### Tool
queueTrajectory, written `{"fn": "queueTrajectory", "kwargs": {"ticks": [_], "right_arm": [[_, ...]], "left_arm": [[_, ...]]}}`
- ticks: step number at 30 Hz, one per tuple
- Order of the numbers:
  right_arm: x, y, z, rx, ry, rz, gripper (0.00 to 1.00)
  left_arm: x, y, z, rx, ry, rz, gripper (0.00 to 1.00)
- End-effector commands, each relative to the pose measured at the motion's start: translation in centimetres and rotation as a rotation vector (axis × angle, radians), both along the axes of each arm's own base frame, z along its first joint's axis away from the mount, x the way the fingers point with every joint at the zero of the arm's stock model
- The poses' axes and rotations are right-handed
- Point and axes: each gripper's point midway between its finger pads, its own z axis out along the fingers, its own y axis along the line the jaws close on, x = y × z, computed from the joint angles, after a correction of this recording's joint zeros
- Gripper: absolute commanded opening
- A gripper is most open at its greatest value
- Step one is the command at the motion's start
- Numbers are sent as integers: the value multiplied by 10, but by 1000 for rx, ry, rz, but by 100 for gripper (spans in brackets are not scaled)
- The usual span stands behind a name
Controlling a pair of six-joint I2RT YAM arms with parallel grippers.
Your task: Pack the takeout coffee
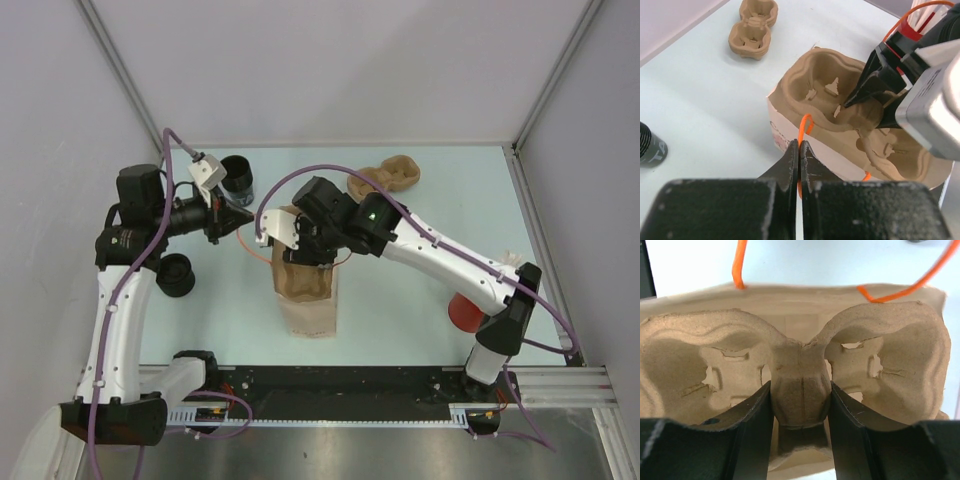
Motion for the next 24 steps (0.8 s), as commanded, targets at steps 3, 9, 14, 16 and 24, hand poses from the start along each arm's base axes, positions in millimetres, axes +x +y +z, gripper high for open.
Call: {"fn": "queueTrajectory", "kwargs": {"ticks": [3,9,14,16,24], "right_arm": [[-13,1,-21,-39,108,28,47],[-12,1,-29,-45,180,19,46],[-13,2,-24,-32,218,10,46],[-14,3,-21,-22,221,15,46],[-6,12,-7,-41,-16,25,47]], "left_arm": [[6,4,-1,7,-7,49,0],[10,6,-3,14,-7,70,0],[16,12,-2,24,-13,122,0],[19,13,-1,21,-13,137,0],[19,10,-4,4,2,127,0]]}}
